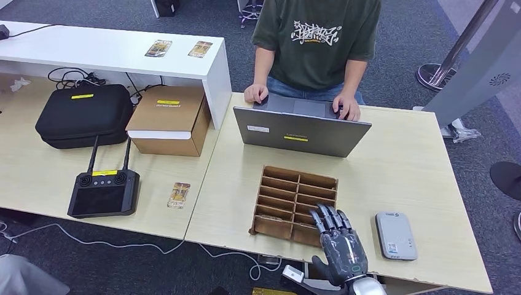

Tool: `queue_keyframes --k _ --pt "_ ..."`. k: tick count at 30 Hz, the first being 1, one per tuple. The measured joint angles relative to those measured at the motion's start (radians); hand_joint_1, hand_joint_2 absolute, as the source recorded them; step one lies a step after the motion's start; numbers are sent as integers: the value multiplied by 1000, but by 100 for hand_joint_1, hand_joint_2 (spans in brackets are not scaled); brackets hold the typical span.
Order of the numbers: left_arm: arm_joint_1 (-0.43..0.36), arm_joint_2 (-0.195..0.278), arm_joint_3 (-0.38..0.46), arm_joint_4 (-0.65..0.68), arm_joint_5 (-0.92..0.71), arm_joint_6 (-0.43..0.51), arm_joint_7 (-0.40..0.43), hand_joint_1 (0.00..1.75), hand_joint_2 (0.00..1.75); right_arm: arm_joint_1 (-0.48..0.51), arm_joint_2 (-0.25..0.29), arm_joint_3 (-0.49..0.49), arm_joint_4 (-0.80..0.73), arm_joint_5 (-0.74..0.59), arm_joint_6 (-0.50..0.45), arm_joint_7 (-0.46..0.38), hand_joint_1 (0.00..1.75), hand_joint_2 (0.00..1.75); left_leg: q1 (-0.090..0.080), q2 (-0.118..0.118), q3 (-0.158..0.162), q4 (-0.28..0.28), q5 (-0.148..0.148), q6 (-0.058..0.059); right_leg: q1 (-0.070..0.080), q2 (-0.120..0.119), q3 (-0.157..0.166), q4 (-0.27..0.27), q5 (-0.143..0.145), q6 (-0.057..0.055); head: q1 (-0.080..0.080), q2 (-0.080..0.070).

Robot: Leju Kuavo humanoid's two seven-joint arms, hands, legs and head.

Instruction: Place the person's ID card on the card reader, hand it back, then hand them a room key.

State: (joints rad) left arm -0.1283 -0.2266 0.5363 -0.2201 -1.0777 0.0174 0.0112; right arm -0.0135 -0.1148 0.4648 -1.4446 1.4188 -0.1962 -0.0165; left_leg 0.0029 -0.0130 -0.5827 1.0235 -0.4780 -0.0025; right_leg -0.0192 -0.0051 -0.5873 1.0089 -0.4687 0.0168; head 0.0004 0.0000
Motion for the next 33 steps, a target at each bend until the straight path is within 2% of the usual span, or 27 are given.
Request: queue_keyframes --k 21,33 --pt "1 4 -5 0 -3 -9 -1 0 0 -89 11 -1 85 -7 -24 -18 0 175 0 0 0 0 0 0 0 0 0 0 0 0 0 0" --pt "3 10 -20 0 -18 -23 2 0 0 -92 -5 -29 78 6 -33 -15 0 175 0 0 0 0 0 0 0 0 0 0 0 0 0 0"
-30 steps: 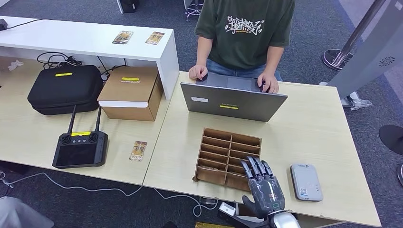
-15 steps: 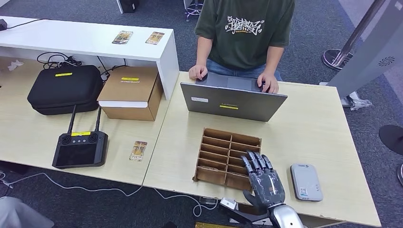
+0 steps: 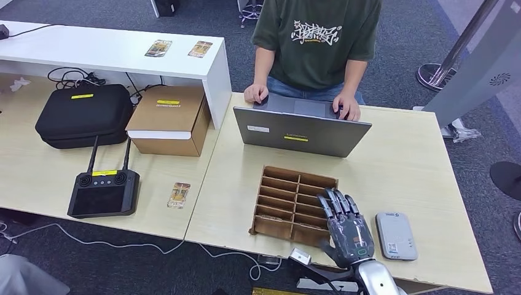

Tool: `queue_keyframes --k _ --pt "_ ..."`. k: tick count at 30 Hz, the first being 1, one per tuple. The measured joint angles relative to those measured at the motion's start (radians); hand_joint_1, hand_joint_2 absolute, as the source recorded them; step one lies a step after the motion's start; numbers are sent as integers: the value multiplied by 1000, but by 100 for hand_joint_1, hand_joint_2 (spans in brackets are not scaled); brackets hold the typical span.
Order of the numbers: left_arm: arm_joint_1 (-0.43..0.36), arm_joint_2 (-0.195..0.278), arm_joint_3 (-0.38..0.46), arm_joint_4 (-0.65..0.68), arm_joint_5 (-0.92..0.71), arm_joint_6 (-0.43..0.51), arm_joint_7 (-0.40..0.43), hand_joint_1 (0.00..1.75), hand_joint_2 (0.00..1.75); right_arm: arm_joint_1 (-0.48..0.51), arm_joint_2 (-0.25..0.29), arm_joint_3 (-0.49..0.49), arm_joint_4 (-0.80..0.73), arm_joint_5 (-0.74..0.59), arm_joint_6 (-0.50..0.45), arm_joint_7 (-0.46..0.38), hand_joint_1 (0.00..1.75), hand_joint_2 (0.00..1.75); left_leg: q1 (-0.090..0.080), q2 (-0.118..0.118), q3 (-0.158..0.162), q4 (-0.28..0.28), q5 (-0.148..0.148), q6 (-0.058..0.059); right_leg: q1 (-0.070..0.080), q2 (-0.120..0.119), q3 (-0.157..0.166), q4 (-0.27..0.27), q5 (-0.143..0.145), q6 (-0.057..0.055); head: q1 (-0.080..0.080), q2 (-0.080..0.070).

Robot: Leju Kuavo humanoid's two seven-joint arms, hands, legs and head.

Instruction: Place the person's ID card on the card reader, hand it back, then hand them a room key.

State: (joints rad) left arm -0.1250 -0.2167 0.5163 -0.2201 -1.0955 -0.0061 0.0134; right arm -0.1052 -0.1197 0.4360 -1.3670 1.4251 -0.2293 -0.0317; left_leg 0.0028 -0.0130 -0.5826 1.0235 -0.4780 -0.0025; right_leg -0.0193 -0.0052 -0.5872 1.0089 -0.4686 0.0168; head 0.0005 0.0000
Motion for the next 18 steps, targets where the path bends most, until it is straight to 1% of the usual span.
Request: queue_keyframes --k 12,18 --pt "1 0 -1 0 -4 4 0 0 0 0 -38 -12 -7 -1 -11 -2 0 175 0 0 0 0 0 0 0 0 0 0 0 0 0 0" --pt "1 -1 -17 0 -18 3 0 0 0 1 -48 -16 -17 -5 -11 5 0 175 0 0 0 0 0 0 0 0 0 0 0 0 0 0"
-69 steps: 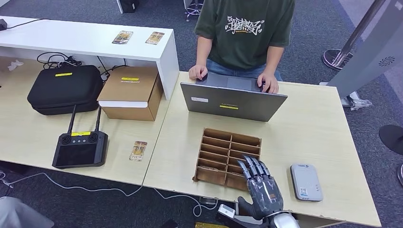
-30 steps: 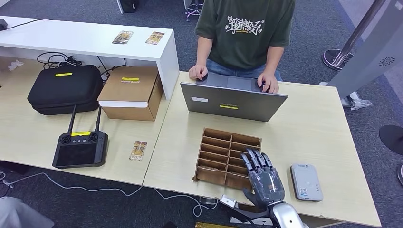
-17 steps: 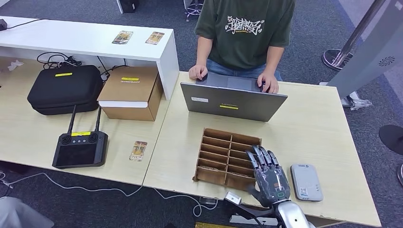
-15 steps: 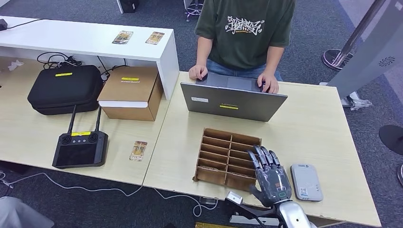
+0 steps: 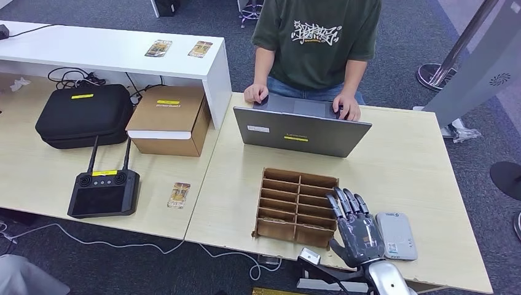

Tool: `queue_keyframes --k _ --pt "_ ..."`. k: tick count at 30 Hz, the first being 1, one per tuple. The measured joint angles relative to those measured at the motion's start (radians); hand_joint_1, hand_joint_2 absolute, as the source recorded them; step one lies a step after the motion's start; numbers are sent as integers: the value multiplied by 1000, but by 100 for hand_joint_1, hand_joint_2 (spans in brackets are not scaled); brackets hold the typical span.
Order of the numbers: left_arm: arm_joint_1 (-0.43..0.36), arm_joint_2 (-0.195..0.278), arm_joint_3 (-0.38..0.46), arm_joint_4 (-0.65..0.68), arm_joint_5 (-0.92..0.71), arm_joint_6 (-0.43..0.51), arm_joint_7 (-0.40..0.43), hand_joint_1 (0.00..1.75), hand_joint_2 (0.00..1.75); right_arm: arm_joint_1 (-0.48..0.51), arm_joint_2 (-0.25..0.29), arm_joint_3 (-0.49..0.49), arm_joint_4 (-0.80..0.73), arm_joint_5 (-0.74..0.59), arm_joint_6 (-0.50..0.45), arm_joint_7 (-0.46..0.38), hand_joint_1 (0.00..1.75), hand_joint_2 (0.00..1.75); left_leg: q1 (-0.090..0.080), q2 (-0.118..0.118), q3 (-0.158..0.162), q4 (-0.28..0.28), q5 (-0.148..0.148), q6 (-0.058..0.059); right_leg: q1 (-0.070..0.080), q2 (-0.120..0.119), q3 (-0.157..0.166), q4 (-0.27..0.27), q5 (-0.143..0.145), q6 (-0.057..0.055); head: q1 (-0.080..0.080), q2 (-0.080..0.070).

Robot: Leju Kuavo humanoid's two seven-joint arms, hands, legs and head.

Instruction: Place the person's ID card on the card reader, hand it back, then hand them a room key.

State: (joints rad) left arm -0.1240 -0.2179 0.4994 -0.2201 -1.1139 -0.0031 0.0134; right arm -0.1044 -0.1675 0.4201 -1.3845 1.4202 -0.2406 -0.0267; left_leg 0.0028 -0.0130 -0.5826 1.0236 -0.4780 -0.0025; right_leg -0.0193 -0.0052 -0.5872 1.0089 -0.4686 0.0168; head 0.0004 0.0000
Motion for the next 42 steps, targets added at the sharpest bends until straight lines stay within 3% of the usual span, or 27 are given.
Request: queue_keyframes --k 32,42 --pt "-1 -4 -15 0 21 -3 6 0 0 -70 -18 24 -26 -56 65 -3 0 175 0 0 0 0 0 0 0 0 0 0 0 0 0 0" --pt "0 -4 -14 0 40 1 5 0 0 -44 -18 39 -65 -79 93 45 0 175 0 0 0 0 0 0 0 0 0 0 0 0 0 0"
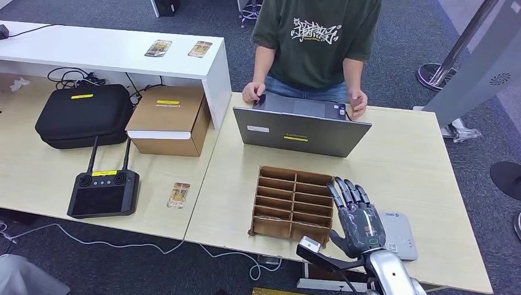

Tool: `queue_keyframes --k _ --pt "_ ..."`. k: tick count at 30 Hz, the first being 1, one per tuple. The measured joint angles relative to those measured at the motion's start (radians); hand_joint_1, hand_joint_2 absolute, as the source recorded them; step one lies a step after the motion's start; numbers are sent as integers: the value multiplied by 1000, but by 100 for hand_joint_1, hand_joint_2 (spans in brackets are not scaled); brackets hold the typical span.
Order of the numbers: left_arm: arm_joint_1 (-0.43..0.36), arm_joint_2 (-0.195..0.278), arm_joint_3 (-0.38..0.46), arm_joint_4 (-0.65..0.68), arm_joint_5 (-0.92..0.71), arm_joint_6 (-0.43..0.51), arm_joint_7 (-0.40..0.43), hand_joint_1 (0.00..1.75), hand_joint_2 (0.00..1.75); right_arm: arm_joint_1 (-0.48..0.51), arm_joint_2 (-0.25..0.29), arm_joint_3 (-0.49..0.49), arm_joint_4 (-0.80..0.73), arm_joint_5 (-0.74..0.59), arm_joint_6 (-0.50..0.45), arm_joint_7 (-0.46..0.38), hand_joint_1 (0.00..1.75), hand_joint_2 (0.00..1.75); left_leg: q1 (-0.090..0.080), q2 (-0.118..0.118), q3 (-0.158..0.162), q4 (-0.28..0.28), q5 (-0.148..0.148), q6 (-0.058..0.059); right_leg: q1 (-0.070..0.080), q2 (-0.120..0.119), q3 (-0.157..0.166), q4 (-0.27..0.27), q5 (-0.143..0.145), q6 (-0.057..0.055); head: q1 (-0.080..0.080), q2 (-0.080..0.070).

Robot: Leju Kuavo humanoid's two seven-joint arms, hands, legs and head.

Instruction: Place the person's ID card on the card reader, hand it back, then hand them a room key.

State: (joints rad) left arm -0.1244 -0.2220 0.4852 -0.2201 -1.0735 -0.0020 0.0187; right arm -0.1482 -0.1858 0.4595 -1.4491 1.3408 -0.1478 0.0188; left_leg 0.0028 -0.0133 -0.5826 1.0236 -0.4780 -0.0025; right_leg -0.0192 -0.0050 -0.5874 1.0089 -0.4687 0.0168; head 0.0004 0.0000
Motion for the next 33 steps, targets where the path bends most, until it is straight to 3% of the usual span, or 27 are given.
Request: queue_keyframes --k 17,33 --pt "1 -5 8 0 22 22 0 0 0 127 21 5 -108 20 21 34 0 175 0 0 0 0 0 0 0 0 0 0 0 0 0 0" --pt "0 -9 9 0 23 20 0 0 0 26 114 6 -41 -1 19 -13 0 175 0 0 0 0 0 0 0 0 0 0 0 0 0 0"
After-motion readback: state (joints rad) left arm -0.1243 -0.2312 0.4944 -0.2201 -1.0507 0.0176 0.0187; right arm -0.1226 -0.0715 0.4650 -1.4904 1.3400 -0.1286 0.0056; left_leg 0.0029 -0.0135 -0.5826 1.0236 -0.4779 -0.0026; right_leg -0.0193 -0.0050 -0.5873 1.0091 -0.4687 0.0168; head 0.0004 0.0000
